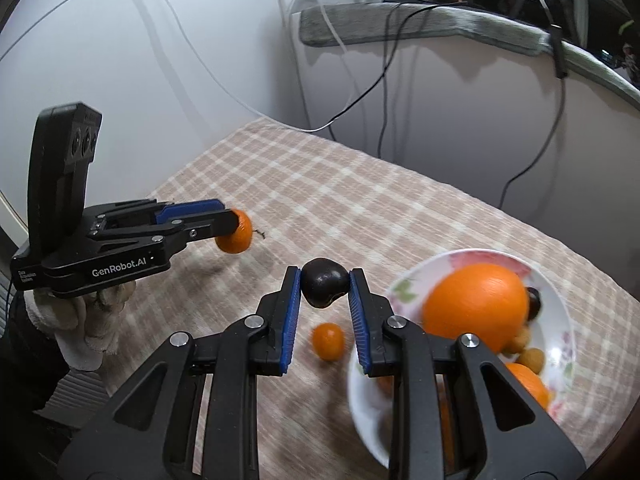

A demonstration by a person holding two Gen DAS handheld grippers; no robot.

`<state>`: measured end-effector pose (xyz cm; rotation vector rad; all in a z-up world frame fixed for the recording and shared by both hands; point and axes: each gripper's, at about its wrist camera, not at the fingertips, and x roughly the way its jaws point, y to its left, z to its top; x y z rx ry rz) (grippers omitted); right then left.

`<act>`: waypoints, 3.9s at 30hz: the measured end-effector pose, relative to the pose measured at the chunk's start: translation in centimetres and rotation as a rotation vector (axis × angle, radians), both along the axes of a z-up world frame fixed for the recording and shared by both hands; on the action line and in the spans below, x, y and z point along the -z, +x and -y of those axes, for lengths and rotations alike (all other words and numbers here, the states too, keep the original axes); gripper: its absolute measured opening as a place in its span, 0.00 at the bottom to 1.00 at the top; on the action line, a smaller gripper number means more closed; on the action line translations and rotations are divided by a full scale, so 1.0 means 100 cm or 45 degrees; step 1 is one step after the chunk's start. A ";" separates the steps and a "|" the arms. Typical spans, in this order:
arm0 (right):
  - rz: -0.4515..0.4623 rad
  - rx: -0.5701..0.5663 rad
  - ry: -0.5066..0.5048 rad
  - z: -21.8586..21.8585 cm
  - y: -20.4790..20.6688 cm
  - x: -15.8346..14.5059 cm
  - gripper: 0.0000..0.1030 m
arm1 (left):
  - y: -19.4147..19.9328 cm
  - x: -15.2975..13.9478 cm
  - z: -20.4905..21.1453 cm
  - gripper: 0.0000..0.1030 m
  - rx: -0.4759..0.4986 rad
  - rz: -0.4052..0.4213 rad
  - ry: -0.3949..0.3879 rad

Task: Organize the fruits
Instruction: 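Carry the tangerine and black plum in both grippers over the white plate, then open both grippers to release the tangerine and plum onto the plate, then withdraw the left gripper from the plate toward the small tangerine on the cloth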

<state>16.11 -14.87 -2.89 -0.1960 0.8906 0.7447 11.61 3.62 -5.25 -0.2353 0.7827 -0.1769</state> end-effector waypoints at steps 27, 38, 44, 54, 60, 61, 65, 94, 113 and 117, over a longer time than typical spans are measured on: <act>0.019 0.293 0.091 0.148 0.036 -0.014 0.24 | 0.040 -0.055 0.152 0.03 0.414 0.121 -0.033; -0.055 0.287 0.110 0.158 0.049 0.008 0.25 | 0.050 -0.050 0.182 0.03 0.471 0.100 0.009; -0.074 0.300 0.111 0.159 0.053 0.011 0.43 | 0.051 -0.050 0.182 0.10 0.464 0.101 0.012; -0.054 0.358 0.140 0.168 0.051 0.003 0.78 | 0.048 -0.048 0.178 0.65 0.429 0.077 0.026; -0.036 0.375 0.133 0.170 0.046 -0.003 0.81 | 0.045 -0.050 0.173 0.69 0.405 0.069 0.028; -0.032 0.376 0.130 0.169 0.045 -0.004 0.81 | 0.045 -0.051 0.172 0.69 0.403 0.069 0.028; -0.014 0.381 0.124 0.168 0.042 -0.008 0.84 | 0.040 -0.053 0.167 0.69 0.396 0.078 0.034; 0.123 0.260 0.083 0.096 -0.001 -0.047 0.84 | 0.004 -0.059 0.093 0.69 0.282 0.143 0.044; 0.084 -0.016 0.020 0.025 -0.047 -0.027 0.73 | -0.013 -0.003 0.029 0.45 0.245 -0.009 0.044; 0.040 -0.015 0.015 0.022 -0.056 -0.015 0.55 | -0.015 0.005 0.039 0.44 0.311 -0.036 0.037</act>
